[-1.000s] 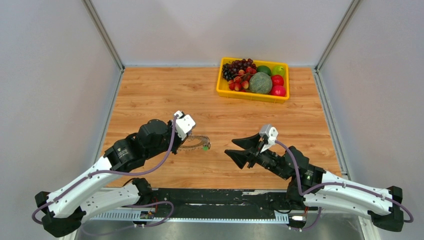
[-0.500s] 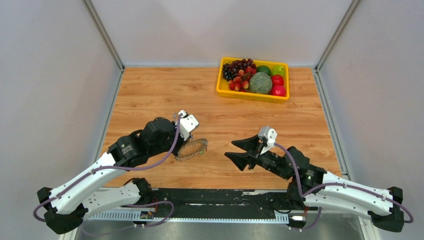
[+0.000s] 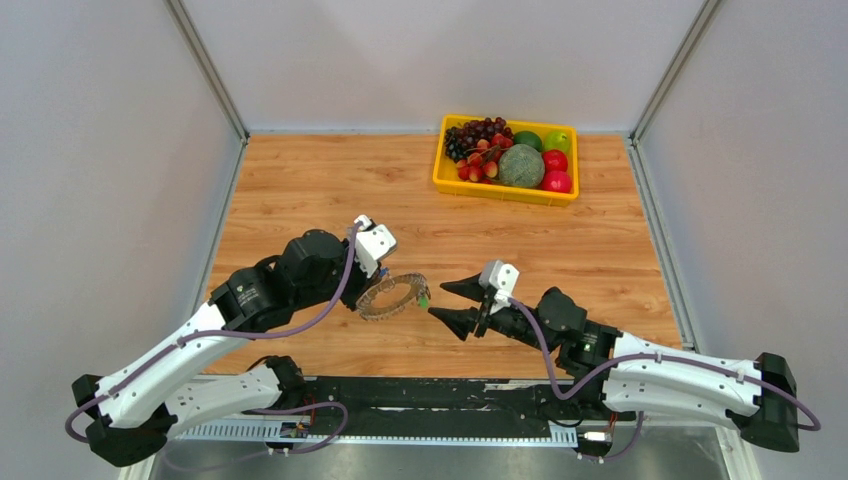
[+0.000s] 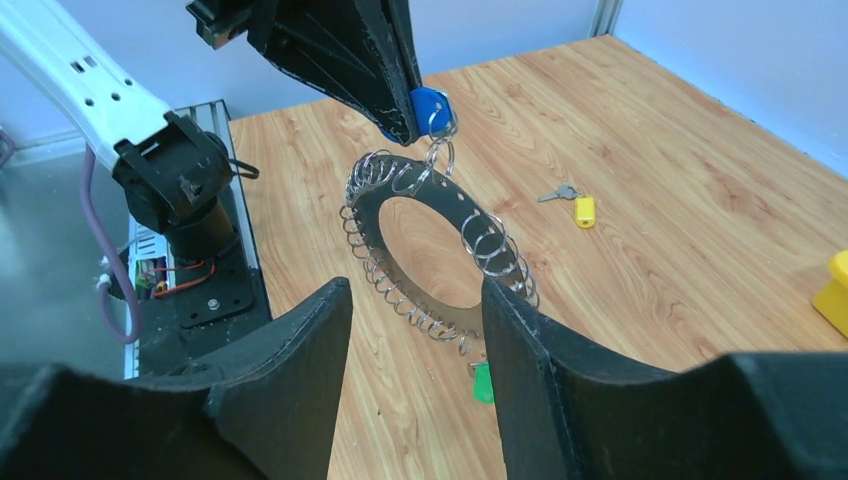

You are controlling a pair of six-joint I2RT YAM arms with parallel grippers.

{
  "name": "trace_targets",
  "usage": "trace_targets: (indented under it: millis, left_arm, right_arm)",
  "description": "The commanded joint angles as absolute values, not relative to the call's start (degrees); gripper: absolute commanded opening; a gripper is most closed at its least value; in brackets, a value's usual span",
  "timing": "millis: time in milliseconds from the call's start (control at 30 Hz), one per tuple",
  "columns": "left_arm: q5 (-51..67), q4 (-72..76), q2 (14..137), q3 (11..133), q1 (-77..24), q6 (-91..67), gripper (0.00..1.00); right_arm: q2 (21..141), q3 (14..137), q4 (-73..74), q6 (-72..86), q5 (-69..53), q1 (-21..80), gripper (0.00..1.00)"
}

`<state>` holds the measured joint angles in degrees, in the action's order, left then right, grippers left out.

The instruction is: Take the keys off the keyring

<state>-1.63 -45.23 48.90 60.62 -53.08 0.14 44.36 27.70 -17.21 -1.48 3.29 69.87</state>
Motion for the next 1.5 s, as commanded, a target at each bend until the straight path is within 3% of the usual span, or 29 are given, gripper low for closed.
trace_targets:
  millis: [0, 867, 1067, 1233, 1400, 1467]
  left_arm:
    - [3.67, -41.69, 50.50, 63.65, -52.93, -3.24, 0.00]
    - [9.07, -39.16, 52.97, 62.59, -55.08, -6.77, 0.00]
    - [9.13, -38.77, 53.23, 62.36, -55.37, -6.47, 0.00]
    - [9.63, -38.43, 53.36, 62.44, -55.53, -6.18, 0.00]
    - [8.40, -38.09, 53.58, 62.47, -55.46, -7.79, 0.00]
    - [7.37, -38.13, 53.45, 62.78, -55.47, -9.40, 0.00]
  right_arm:
    - [48.45, 28.65, -25.83, -5.70, 2.02, 69.70, 0.54]
    - [56.05, 28.68, -33.16, -11.66, 2.69, 69.74, 0.46]
    - [57.23, 29.78, -32.05, -11.47, 2.74, 69.70, 0.24]
    - [57.04, 30.08, -30.97, -11.15, 2.47, 69.71, 0.16]
    - [55.12, 29.57, -29.64, -11.70, 1.87, 69.70, 0.00]
    - [54.16, 28.78, -29.42, -12.43, 1.14, 69.74, 0.00]
